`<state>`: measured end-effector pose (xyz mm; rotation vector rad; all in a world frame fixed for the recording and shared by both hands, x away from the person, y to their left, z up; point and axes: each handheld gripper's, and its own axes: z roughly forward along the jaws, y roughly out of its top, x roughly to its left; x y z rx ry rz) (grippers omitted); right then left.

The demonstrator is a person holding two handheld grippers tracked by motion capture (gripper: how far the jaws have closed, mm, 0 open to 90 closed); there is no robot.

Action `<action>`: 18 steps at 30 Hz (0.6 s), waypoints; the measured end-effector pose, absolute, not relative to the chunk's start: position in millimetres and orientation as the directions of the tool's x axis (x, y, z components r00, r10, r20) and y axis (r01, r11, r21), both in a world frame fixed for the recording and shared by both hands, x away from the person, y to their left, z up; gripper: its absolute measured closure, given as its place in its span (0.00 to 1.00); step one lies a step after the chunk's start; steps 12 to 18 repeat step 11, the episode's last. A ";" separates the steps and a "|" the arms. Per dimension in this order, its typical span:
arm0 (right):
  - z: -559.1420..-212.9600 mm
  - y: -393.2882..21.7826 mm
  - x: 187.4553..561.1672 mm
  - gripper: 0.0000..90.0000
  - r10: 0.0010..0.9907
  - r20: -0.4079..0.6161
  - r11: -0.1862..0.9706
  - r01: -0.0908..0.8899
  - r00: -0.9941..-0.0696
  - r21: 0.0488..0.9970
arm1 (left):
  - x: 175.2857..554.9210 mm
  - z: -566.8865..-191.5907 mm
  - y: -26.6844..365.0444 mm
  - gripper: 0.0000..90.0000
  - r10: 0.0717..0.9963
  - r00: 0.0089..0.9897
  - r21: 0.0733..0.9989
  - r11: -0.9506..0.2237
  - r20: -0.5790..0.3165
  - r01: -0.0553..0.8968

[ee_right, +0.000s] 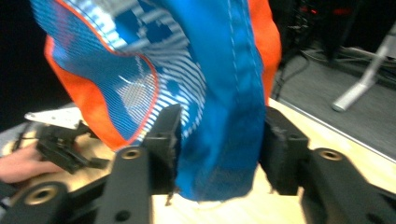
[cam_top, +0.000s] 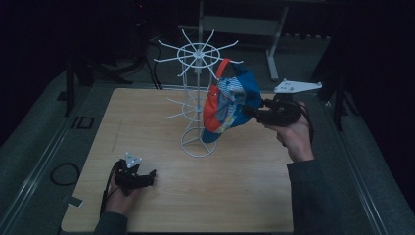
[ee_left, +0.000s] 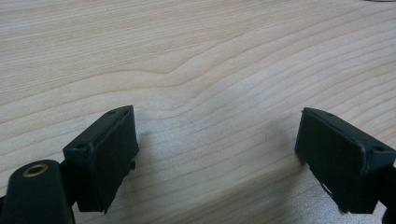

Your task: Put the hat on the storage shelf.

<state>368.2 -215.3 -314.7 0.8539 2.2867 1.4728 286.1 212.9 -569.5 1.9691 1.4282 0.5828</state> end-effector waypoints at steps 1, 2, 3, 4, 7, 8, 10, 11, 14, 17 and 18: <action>-315.8 -215.9 367.3 0.54 0.632 0.064 0.308 0.325 -0.773 0.894 | 286.1 -569.5 212.9 0.15 0.949 0.315 0.710 -0.215 -0.010 0.671; -316.5 -216.4 366.5 0.53 0.641 0.059 0.311 0.330 -0.765 0.891 | 286.1 -569.5 212.9 0.15 0.949 0.315 0.710 -0.215 -0.010 0.671; -317.8 -217.6 365.6 0.51 0.652 0.056 0.312 0.334 -0.756 0.889 | 286.1 -569.5 212.9 0.15 0.949 0.315 0.710 -0.215 -0.010 0.671; -318.9 -218.6 364.8 0.49 0.659 0.058 0.307 0.339 -0.750 0.889 | 286.1 -569.4 213.0 0.15 0.949 0.316 0.709 -0.216 -0.010 0.671; -322.3 -221.7 363.5 0.46 0.677 0.055 0.303 0.346 -0.734 0.888 | 286.1 -569.5 212.9 0.15 0.949 0.315 0.710 -0.214 -0.011 0.671; -323.2 -222.5 363.3 0.45 0.679 0.056 0.303 0.349 -0.732 0.887 | 286.1 -569.5 212.9 0.15 0.949 0.315 0.710 -0.214 -0.011 0.670; -325.6 -224.6 362.5 0.44 0.686 0.058 0.299 0.353 -0.726 0.887 | 286.1 -569.3 213.1 0.15 0.948 0.317 0.708 -0.218 -0.009 0.671; -326.9 -226.3 361.8 0.43 0.689 0.058 0.298 0.356 -0.722 0.886 | 286.1 -569.3 213.1 0.15 0.949 0.317 0.709 -0.217 -0.009 0.671; -326.9 -226.3 361.8 0.43 0.689 0.058 0.298 0.356 -0.722 0.886 | 286.1 -569.3 213.1 0.15 0.949 0.317 0.709 -0.217 -0.009 0.671; -326.9 -226.3 361.8 0.43 0.689 0.058 0.298 0.356 -0.722 0.886 | 286.1 -569.3 213.1 0.15 0.949 0.317 0.709 -0.217 -0.009 0.671; -326.9 -226.3 361.8 0.43 0.689 0.058 0.298 0.356 -0.722 0.886 | 286.1 -569.3 213.1 0.15 0.949 0.317 0.709 -0.217 -0.009 0.671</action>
